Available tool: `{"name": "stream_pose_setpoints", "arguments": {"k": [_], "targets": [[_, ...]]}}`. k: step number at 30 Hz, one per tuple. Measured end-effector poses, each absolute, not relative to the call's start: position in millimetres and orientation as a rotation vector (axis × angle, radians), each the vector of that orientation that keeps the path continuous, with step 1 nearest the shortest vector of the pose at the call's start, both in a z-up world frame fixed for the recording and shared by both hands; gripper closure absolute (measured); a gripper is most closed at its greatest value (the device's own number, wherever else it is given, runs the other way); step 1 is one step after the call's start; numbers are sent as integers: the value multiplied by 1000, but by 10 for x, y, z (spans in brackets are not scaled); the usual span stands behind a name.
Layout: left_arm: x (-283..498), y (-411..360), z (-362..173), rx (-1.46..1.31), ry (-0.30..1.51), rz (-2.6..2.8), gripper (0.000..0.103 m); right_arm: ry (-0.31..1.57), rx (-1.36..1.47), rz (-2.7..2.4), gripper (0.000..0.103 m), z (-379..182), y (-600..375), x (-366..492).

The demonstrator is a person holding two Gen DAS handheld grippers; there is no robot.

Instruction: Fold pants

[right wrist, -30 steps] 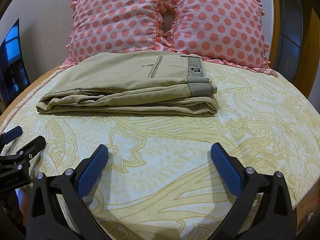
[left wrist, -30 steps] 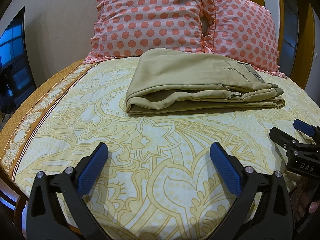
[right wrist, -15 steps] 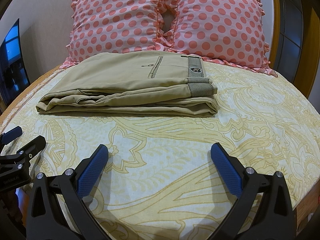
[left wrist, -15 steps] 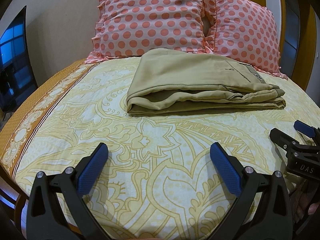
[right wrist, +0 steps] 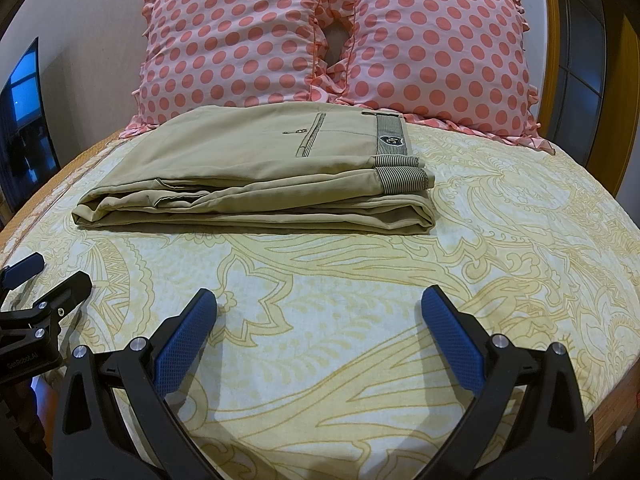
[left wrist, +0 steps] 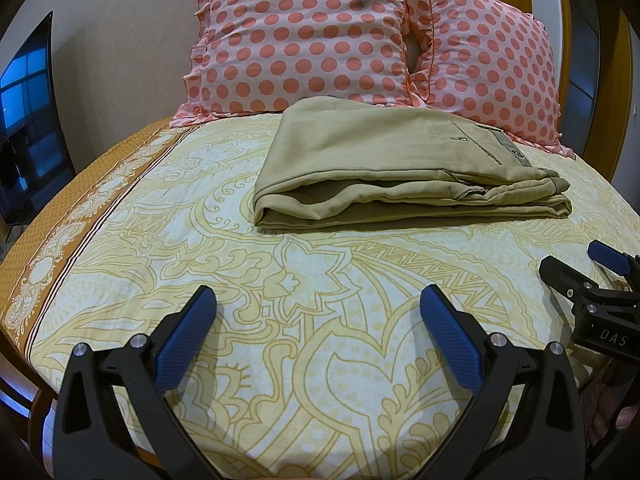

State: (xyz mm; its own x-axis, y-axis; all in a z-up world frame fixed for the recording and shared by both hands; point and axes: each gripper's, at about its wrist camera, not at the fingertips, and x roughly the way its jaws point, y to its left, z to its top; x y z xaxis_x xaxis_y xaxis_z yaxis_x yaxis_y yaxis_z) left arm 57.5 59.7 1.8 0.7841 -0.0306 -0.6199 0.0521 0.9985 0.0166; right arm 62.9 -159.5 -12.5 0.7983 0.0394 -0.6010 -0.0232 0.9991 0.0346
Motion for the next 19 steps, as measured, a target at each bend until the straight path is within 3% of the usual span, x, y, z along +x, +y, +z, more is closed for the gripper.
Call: {"name": "stream_pose_setpoints", "arguments": {"k": [19], "targets": [[587,610,26,32,665,-43,2,645,26,34,1,-130,-1592,634]]}}
